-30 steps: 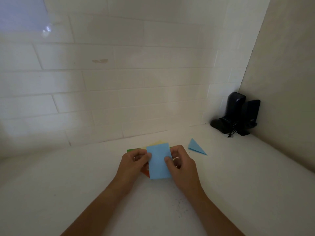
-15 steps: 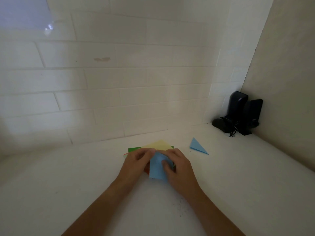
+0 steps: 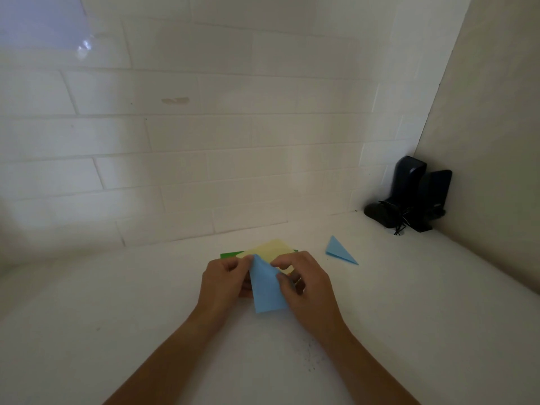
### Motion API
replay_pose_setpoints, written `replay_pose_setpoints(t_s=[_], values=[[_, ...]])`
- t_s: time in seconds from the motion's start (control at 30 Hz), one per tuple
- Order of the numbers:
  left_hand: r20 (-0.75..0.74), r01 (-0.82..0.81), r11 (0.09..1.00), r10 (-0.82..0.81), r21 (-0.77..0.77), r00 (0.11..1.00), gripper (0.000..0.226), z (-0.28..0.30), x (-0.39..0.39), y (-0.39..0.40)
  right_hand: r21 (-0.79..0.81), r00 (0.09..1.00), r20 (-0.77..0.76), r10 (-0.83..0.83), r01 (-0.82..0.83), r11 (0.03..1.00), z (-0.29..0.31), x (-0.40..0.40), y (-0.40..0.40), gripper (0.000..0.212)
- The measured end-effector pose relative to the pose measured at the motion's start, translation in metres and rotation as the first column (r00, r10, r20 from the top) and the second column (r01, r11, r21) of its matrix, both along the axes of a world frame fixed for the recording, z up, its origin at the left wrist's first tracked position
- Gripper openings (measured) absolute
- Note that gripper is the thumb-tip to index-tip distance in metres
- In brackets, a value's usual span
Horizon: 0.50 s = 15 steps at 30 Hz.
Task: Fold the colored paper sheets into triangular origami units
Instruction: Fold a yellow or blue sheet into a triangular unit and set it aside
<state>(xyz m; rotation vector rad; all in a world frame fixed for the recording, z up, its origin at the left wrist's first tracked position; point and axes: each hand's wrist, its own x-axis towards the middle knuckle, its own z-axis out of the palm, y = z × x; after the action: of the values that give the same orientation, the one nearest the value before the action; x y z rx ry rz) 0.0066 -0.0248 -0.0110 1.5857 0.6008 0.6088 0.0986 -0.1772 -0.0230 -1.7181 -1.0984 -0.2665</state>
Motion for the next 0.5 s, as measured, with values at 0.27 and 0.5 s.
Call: replay_pose_setpoints(t_s=[0.27, 0.5], values=[[0.018, 0.136, 0.990, -0.137, 0.030, 0.990, 0.032, 0.0004, 0.0020, 0.0005, -0.052, 0.998, -0.007, 0.055, -0.055, 0.997, -0.0028, 0.0014, 0.0022, 0.041], [0.044, 0.186, 0.979, -0.190, 0.083, 0.981, 0.029, -0.0028, 0.0007, 0.0040, -0.069, 0.988, -0.142, 0.055, -0.066, 0.995, -0.0034, -0.0012, 0.0015, 0.029]])
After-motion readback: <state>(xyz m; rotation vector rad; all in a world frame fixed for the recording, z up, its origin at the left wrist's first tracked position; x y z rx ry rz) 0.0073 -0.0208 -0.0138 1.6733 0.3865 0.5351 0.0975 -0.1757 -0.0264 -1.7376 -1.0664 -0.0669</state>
